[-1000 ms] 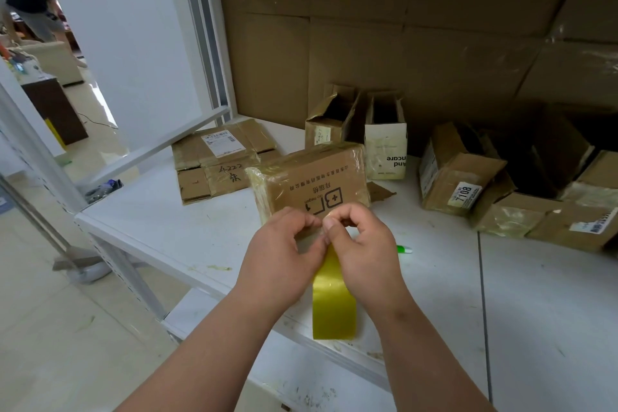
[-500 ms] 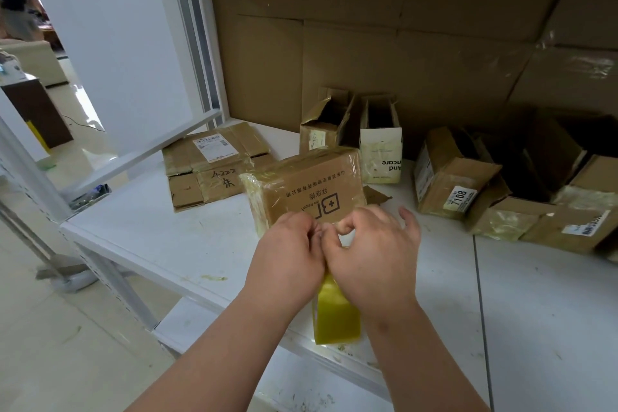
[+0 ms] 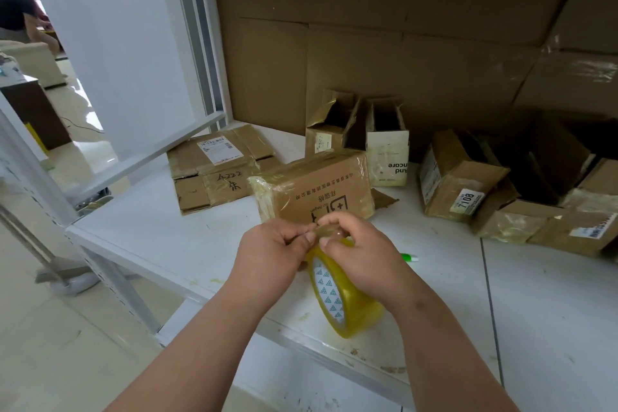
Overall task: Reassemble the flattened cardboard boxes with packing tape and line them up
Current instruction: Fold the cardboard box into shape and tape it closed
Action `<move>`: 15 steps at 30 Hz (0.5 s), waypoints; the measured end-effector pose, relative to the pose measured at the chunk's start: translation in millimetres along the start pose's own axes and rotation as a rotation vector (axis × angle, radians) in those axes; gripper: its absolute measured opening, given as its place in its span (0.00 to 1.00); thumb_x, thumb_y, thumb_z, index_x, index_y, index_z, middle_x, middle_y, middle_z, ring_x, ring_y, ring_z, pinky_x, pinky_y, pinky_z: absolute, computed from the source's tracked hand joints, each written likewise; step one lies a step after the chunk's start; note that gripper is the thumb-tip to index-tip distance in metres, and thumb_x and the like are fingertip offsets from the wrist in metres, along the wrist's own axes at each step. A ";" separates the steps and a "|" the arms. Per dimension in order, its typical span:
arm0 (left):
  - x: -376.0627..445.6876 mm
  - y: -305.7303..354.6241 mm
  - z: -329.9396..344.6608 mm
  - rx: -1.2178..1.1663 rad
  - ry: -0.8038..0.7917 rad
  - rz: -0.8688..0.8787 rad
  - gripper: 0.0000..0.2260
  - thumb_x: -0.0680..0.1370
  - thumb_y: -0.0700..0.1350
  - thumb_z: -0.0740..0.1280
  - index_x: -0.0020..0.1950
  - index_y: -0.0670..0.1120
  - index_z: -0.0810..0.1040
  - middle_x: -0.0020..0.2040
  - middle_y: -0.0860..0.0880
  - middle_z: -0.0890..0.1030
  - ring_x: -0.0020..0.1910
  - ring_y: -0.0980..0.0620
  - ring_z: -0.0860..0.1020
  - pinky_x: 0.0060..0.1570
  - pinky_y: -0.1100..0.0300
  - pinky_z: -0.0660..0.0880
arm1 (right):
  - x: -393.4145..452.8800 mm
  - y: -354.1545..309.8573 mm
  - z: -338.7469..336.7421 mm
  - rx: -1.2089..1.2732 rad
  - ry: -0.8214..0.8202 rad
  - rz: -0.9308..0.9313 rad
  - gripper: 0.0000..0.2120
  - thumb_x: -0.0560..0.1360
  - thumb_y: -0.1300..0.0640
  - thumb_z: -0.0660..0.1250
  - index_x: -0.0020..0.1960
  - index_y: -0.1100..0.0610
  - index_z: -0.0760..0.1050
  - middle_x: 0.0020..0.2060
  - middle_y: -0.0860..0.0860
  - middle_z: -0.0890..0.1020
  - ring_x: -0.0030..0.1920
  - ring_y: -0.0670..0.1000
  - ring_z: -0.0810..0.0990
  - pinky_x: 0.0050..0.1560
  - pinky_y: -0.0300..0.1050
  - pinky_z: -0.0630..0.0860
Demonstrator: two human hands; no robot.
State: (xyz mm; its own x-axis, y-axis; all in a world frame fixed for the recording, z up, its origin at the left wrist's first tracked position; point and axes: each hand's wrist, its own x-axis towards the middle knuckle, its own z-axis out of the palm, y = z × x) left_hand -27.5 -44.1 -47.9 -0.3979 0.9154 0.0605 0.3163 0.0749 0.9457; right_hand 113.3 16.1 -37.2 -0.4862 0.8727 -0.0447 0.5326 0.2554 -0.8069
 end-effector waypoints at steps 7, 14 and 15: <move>4.7 -9.7 -18.2 0.056 0.211 0.047 0.19 0.80 0.46 0.66 0.70 0.59 0.73 0.37 0.55 0.84 0.39 0.59 0.82 0.48 0.61 0.79 | 2.8 -2.8 -6.7 -0.067 0.092 0.063 0.07 0.78 0.51 0.66 0.41 0.47 0.77 0.47 0.45 0.79 0.46 0.44 0.77 0.45 0.41 0.75; 39.9 -5.2 -39.2 0.352 0.359 0.288 0.21 0.78 0.50 0.68 0.72 0.54 0.73 0.67 0.50 0.71 0.69 0.50 0.68 0.64 0.54 0.67 | 2.1 -15.2 -1.3 -0.406 0.068 -0.036 0.08 0.76 0.47 0.66 0.54 0.45 0.77 0.53 0.44 0.73 0.48 0.45 0.75 0.50 0.43 0.75; 48.4 -7.6 -40.6 0.398 0.274 0.268 0.21 0.79 0.52 0.67 0.72 0.55 0.73 0.73 0.50 0.67 0.73 0.49 0.64 0.68 0.52 0.65 | 2.1 -17.7 2.4 -0.446 0.060 -0.051 0.10 0.76 0.47 0.66 0.57 0.44 0.76 0.54 0.44 0.73 0.49 0.46 0.75 0.52 0.45 0.76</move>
State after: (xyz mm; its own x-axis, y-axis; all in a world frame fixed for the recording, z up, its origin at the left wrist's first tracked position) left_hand -84.1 -16.5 -39.2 -0.4512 0.7908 0.4136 0.7171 0.0455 0.6955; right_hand 101.2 12.4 -24.4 -0.4853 0.8737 0.0336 0.7618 0.4414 -0.4742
